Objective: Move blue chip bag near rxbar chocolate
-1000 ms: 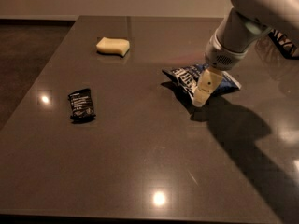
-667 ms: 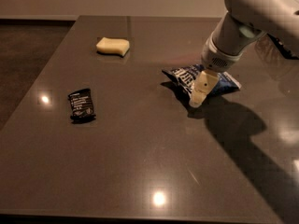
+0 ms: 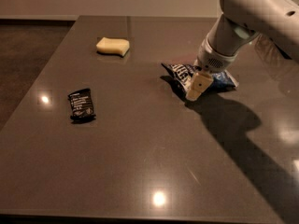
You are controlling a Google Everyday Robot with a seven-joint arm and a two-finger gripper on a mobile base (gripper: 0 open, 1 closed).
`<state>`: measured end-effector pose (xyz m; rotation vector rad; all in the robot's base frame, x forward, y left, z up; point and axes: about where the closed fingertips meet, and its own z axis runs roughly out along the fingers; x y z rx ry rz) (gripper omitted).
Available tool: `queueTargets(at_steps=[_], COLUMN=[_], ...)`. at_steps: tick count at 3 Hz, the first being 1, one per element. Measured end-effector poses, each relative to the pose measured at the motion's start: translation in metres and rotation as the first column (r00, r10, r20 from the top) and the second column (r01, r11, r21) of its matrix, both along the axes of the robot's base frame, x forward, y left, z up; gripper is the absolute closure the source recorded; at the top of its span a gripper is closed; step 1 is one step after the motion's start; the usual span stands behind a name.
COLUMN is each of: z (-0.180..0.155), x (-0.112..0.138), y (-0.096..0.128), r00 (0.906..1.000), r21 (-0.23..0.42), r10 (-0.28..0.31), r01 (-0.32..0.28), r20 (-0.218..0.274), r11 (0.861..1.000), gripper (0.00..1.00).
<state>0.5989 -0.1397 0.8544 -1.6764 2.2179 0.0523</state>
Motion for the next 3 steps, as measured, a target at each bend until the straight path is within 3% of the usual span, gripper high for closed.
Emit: queueTargets(at_steps=[1, 2, 3], z=[0.009, 0.031, 0.060], x=[-0.004, -0.018, -0.046], y=[0.014, 0.044, 0.089], r00=[0.9989, 0.9899, 0.9608], r21=[0.018, 0.059, 0.104], r10=[0.047, 0.139, 0.262], r01=[-0.047, -0.140, -0.271], r20=[0.002, 0.026, 0.091], r11=[0.999, 0.988, 0.957], gripper=[0.64, 0.86, 1.00])
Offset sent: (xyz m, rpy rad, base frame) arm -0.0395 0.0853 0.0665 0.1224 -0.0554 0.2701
